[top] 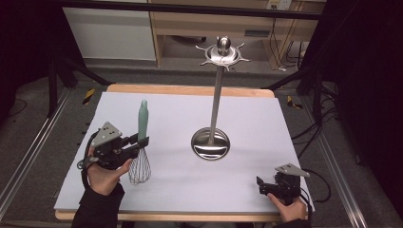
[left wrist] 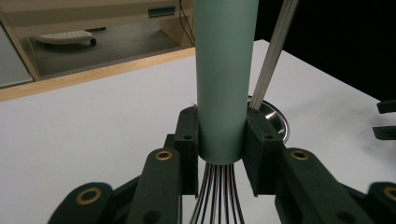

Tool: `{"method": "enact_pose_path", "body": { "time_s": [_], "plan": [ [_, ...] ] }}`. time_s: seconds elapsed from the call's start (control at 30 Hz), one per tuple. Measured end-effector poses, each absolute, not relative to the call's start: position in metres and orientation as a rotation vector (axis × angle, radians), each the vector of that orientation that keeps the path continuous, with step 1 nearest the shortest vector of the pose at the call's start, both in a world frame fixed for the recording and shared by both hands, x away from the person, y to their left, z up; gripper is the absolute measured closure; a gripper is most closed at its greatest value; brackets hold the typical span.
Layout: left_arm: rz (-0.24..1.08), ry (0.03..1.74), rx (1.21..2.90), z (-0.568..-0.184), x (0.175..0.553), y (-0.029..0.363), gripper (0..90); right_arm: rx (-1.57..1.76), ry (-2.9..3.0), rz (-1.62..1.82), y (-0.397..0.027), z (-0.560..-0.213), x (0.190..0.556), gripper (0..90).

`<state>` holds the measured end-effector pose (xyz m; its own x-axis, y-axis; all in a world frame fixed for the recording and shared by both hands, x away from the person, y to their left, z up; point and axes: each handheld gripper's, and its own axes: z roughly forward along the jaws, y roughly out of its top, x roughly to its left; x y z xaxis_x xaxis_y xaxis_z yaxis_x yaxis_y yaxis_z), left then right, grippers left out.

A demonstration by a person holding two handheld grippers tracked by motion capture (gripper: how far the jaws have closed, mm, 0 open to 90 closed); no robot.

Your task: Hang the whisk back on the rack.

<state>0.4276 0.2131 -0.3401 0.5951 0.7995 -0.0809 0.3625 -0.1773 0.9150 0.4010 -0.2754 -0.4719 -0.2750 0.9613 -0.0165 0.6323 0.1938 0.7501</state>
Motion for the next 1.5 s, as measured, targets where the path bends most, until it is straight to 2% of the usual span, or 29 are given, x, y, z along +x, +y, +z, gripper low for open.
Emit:
{"method": "enact_pose_path", "body": {
  "time_s": [0.67, 1.5],
  "plan": [
    [0.506, 0.882, 1.745, -0.322, 0.436, 0.199, 69.1, 1.483, 1.975, 0.880, -0.276, -0.472, 0.402, 8.8],
    [0.496, 0.783, 1.746, -0.290, 0.444, 0.161, 69.1, 1.481, 1.977, 0.882, -0.275, -0.471, 0.403, 8.8]
  ]
}}
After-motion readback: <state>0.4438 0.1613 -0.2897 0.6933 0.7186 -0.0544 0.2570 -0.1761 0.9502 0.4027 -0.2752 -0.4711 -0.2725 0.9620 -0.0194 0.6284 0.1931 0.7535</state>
